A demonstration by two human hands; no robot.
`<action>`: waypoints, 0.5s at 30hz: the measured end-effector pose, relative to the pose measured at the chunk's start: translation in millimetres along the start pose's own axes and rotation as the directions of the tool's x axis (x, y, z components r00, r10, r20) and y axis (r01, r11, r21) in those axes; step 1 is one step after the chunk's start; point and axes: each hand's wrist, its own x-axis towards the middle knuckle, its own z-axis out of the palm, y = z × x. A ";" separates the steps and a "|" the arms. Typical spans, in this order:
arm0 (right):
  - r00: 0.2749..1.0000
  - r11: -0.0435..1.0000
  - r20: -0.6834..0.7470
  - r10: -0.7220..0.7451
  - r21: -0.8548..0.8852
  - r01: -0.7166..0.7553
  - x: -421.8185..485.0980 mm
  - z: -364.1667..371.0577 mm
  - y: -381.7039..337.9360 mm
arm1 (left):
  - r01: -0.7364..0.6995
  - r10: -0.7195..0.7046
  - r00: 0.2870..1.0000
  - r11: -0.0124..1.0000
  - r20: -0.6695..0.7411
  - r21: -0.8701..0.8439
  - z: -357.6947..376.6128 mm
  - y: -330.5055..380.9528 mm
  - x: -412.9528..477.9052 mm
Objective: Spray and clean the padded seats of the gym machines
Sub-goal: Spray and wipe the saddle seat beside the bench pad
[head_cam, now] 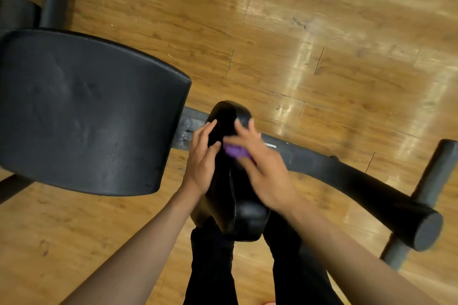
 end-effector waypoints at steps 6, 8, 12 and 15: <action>0.991 0.951 -0.126 -0.047 -0.310 0.006 89.5 5.9 21.0 | 0.038 -0.041 0.999 0.995 -0.034 -0.090 3.8 2.5 3.8; 0.992 0.939 -0.129 -0.002 -0.341 -0.042 107.9 0.0 14.4 | 0.044 -0.048 0.998 0.993 -0.036 -0.113 3.5 0.5 4.0; 0.968 0.907 0.028 0.248 -0.357 -0.222 167.2 -3.0 18.8 | 0.050 -0.056 0.998 0.990 -0.042 -0.129 4.2 -0.4 2.5; 0.922 0.849 0.178 0.344 -0.478 -0.225 204.6 6.1 25.0 | 0.053 -0.061 0.997 0.990 -0.053 -0.133 4.9 -2.0 3.5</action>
